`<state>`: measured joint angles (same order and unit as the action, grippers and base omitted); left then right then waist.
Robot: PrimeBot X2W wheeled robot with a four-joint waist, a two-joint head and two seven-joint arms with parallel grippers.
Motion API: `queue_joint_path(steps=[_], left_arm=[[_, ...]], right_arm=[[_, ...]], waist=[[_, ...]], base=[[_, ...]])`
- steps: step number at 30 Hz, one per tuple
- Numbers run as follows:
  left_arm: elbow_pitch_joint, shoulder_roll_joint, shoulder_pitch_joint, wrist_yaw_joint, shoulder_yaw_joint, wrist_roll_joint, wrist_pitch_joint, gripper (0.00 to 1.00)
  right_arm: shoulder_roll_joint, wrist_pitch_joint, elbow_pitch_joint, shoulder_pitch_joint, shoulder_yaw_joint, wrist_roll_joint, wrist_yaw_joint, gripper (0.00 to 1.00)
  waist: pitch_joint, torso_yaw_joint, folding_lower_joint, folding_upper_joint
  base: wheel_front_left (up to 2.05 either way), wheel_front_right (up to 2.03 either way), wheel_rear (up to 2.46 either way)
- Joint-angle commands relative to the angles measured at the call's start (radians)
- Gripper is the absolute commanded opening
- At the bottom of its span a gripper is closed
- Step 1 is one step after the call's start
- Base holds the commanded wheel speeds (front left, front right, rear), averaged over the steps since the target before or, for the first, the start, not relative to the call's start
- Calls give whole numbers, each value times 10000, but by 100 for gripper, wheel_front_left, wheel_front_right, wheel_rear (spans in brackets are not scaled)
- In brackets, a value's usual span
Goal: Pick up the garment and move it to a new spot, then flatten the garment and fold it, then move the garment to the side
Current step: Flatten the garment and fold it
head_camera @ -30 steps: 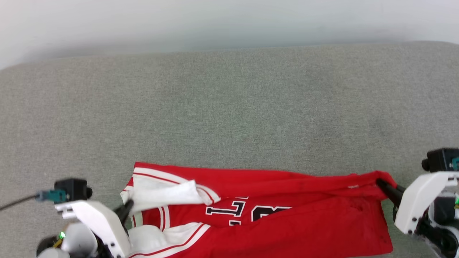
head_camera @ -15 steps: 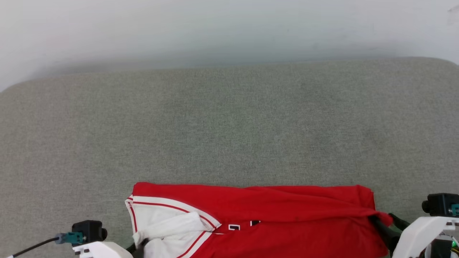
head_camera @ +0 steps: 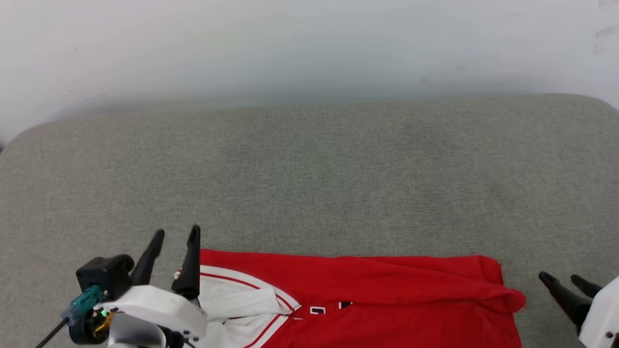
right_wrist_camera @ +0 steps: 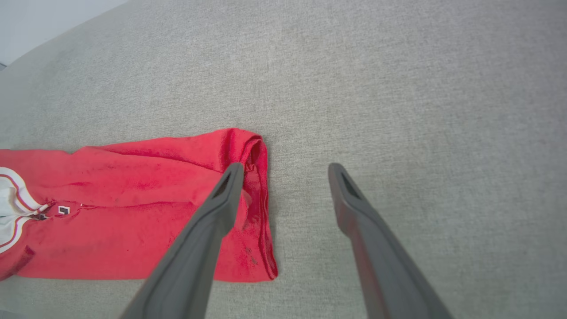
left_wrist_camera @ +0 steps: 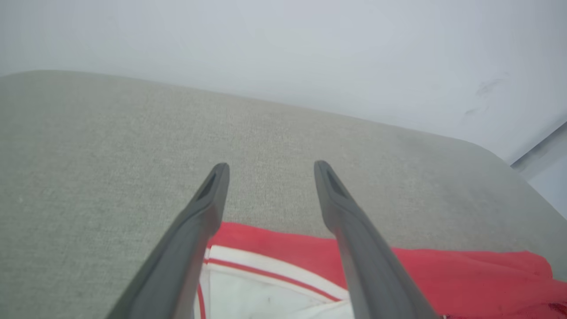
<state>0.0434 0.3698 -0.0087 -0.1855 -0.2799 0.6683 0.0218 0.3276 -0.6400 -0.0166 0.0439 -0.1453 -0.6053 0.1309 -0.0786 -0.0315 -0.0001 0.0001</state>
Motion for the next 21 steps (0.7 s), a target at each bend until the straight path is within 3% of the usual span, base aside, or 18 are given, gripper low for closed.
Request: queue_joint_path(steps=[1,7,11,21], left_arm=[[120,-100,-202,-84,63,-198,408,100],[596,-366,-747,-455,-59,-1310,1781,100],[859,-494,-1100,-513,-315,-1911,2088,100],[928,-687,-1467,-476,-708,-2399,2264,100]], right_arm=[[47,-371,-134,-197,-180,103,-4,100],[61,-2132,-430,-516,-846,76,-4,100],[-117,-3027,-444,-651,-941,83,-4,100],[-790,-3650,630,-576,-403,-215,-4,100]], waist=[[-37,64,1,-1],[-453,465,1,-1],[-935,807,1,-1],[-1579,1277,1,-1]], base=[[0,0,0],[0,0,0],[0,0,0],[0,0,0]])
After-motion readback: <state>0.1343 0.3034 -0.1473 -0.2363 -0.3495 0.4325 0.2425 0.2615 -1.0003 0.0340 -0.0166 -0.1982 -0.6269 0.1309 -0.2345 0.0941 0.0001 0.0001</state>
